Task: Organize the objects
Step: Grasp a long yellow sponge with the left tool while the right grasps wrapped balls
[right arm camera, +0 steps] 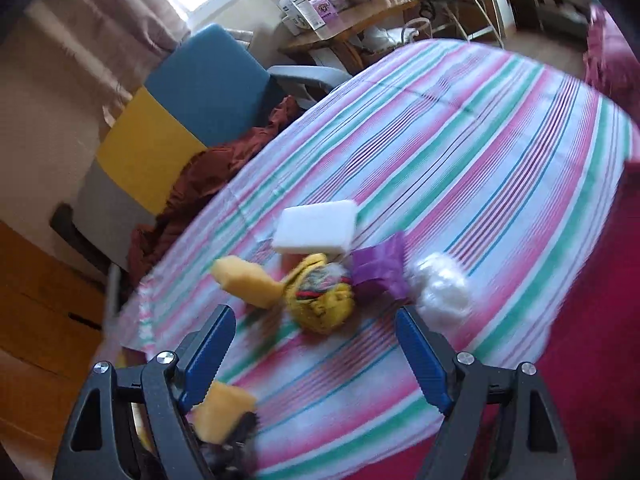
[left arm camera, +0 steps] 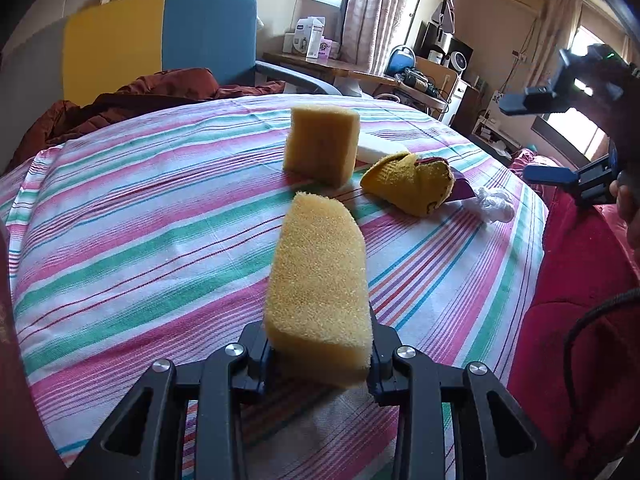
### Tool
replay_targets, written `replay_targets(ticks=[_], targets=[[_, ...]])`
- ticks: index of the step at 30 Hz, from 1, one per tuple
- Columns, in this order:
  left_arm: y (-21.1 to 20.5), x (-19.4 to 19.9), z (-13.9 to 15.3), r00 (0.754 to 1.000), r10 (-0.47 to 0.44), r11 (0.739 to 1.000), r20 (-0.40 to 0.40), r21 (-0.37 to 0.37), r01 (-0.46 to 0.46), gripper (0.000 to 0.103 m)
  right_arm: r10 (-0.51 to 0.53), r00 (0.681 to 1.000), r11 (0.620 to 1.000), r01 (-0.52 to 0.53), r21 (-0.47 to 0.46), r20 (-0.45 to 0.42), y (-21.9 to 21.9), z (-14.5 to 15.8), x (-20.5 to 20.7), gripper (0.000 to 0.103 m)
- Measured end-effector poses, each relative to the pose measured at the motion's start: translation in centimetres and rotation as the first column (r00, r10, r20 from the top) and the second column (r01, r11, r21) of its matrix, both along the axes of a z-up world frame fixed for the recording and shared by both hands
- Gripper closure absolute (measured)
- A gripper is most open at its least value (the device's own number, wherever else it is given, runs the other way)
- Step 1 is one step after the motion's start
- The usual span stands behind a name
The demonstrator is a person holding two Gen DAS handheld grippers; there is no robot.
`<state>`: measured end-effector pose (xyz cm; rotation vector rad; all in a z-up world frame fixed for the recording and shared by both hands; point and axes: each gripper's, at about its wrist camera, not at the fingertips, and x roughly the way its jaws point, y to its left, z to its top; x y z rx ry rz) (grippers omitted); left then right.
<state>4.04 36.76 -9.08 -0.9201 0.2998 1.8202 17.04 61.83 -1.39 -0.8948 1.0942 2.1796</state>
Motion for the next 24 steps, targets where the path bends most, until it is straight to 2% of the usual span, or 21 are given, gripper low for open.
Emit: replay_targets(ticks=[4,6,7,9,12,17,19,21,22,24], targets=[[0.0,0.0,0.0,1.0,0.0,1.0,0.003,0.001,0.0,0.067,-0.024,0.996,0.997,0.017,0.076,0.085,1.7,1.5,1.3,0.019],[0.0,-0.1,0.0,1.0,0.0,1.0,0.005,0.002,0.0,0.067,-0.001,0.985,0.994,-0.018,0.107,0.175,2.4,1.5,0.9,0.02],[0.0,-0.1,0.0,1.0,0.0,1.0,0.007,0.003,0.0,0.067,0.029,0.97,0.99,-0.061,0.129,0.241,2.6,1.3,0.3,0.021],[0.0,-0.1,0.0,1.0,0.0,1.0,0.01,0.005,0.0,0.066,0.091,0.921,0.973,-0.162,0.162,0.378,2.6,0.3,-1.1,0.026],[0.0,-0.1,-0.1,1.0,0.0,1.0,0.01,0.005,0.0,0.066,0.165,0.83,0.944,-0.289,0.157,0.534,2.5,-1.8,-2.6,0.031],[0.0,-0.2,-0.1,1.0,-0.001,1.0,0.017,0.008,0.001,0.066,0.226,0.746,0.923,-0.37,0.107,0.627,2.6,-4.4,-4.2,0.044],[0.0,-0.2,-0.1,1.0,-0.001,1.0,0.019,0.009,0.001,0.066,0.248,0.715,0.921,-0.384,0.07,0.653,3.0,-5.3,-4.7,0.054],[0.0,-0.2,-0.1,1.0,-0.001,1.0,0.019,0.009,0.001,0.066,0.269,0.704,0.914,-0.401,0.055,0.657,3.1,-5.7,-5.2,0.058],[0.0,-0.2,-0.1,1.0,-0.001,1.0,0.018,0.009,0.001,0.066,0.275,0.693,0.915,-0.402,0.041,0.666,3.2,-6.0,-5.2,0.068],[-0.1,-0.2,-0.1,1.0,-0.001,1.0,0.02,0.01,0.001,0.066,0.278,0.674,0.913,-0.407,0.03,0.684,3.3,-6.4,-5.1,0.069]])
